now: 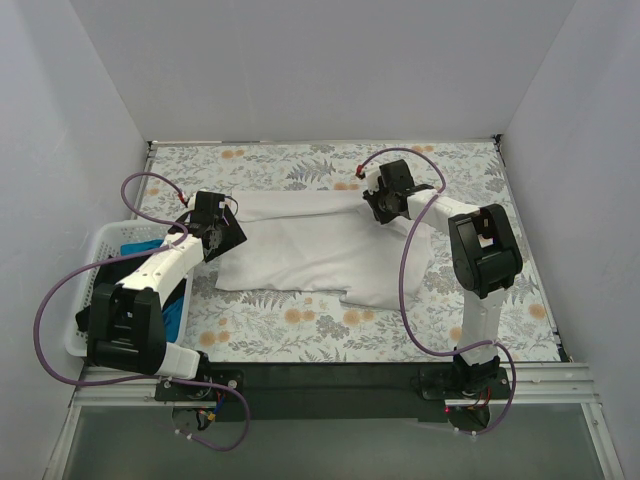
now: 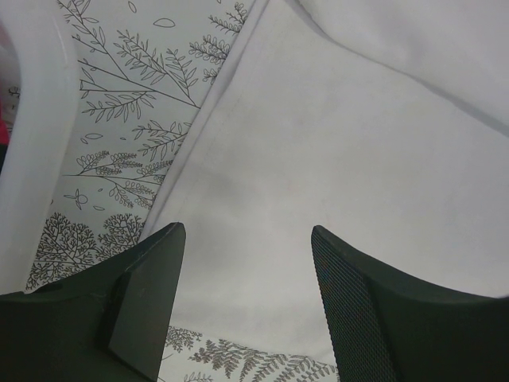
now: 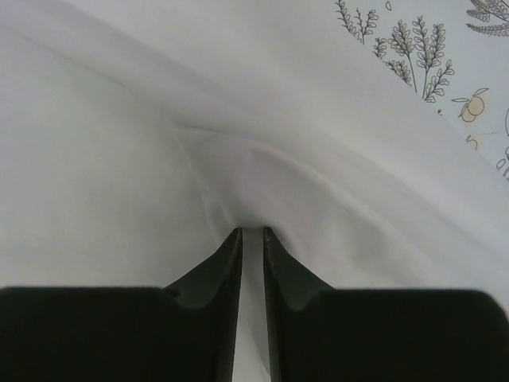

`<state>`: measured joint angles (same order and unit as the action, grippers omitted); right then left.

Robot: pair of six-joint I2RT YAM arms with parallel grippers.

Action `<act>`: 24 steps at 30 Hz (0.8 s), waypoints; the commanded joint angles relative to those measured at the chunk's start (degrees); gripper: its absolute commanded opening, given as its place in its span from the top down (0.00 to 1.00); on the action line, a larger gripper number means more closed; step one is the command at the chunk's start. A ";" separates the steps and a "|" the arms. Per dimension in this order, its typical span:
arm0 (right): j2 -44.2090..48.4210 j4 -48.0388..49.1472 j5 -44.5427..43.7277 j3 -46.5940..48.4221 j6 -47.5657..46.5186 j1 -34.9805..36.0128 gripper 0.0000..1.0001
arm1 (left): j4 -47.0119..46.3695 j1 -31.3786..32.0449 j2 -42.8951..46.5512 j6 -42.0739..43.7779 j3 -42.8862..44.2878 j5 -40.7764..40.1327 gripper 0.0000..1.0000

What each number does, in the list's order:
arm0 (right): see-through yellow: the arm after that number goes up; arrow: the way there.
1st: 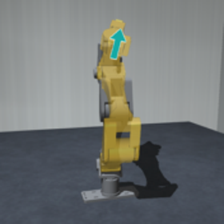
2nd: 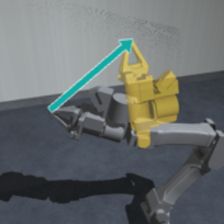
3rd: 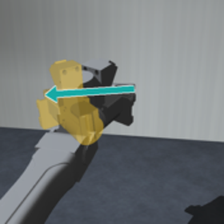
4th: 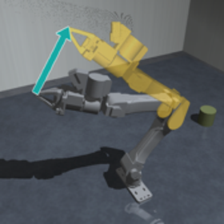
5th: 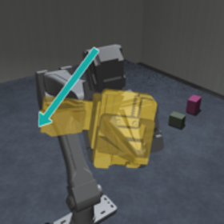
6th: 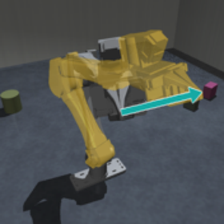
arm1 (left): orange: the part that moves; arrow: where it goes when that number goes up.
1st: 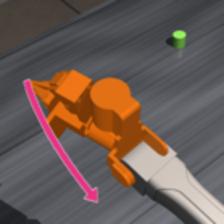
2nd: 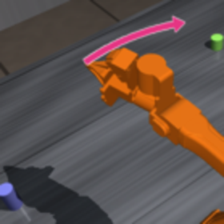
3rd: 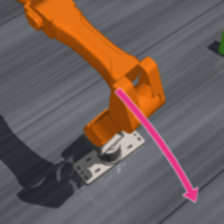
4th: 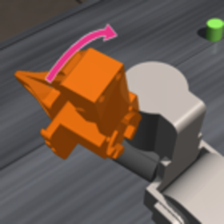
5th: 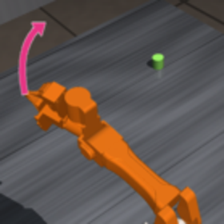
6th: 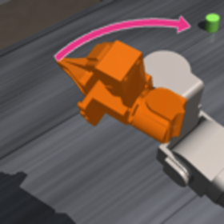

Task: Fold and stack the t-shirts
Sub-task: Fold the tshirt

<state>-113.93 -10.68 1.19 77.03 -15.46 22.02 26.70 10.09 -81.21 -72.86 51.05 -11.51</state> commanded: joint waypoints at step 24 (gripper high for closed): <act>1.70 -1.98 3.47 -0.31 -0.44 2.76 0.72 | -0.95 0.02 0.97 0.79 0.46 0.43 0.37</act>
<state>-113.93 -12.38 6.31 76.93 -15.64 23.83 26.70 10.09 -81.21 -72.84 51.05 -11.11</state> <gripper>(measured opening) 0.274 0.632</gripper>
